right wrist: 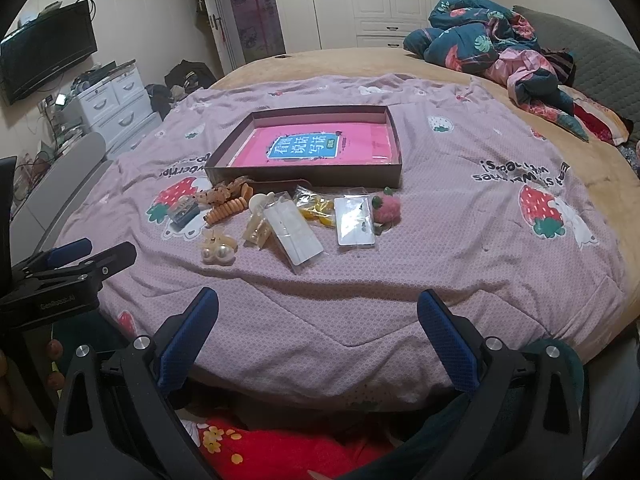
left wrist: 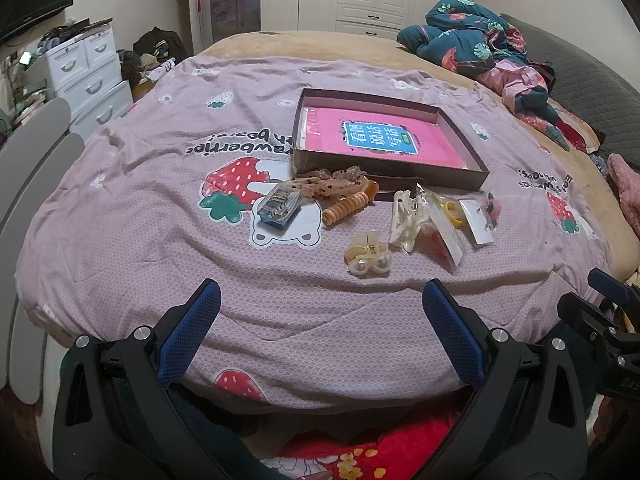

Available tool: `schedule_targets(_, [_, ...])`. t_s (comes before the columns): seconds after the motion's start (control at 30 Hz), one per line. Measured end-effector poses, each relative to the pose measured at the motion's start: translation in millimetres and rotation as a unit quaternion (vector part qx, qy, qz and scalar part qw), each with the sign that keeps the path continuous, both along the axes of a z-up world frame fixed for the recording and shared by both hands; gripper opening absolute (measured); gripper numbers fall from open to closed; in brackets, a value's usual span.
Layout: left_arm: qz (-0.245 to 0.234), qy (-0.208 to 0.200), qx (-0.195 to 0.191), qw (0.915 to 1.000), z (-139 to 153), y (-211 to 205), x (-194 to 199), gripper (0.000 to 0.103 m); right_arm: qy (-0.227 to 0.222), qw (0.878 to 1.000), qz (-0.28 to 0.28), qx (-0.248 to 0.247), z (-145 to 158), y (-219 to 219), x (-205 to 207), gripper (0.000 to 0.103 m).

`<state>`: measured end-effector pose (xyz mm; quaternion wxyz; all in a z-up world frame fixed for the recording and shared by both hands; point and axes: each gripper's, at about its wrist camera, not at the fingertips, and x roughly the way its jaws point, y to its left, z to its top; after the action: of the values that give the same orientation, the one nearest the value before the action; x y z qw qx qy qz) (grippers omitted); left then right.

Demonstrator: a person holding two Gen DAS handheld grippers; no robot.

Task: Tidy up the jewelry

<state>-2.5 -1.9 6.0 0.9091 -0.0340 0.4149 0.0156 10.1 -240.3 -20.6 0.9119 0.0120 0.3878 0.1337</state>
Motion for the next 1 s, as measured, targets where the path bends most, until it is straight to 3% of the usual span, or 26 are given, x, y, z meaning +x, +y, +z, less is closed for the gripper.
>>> schedule_targets(1.0, [0.0, -0.002, 0.001, 1.0, 2.9, -2.5, -0.2, 0.095, -0.006, 1.0, -0.001, -0.001, 4.2, 1.0, -2.6, 0.099])
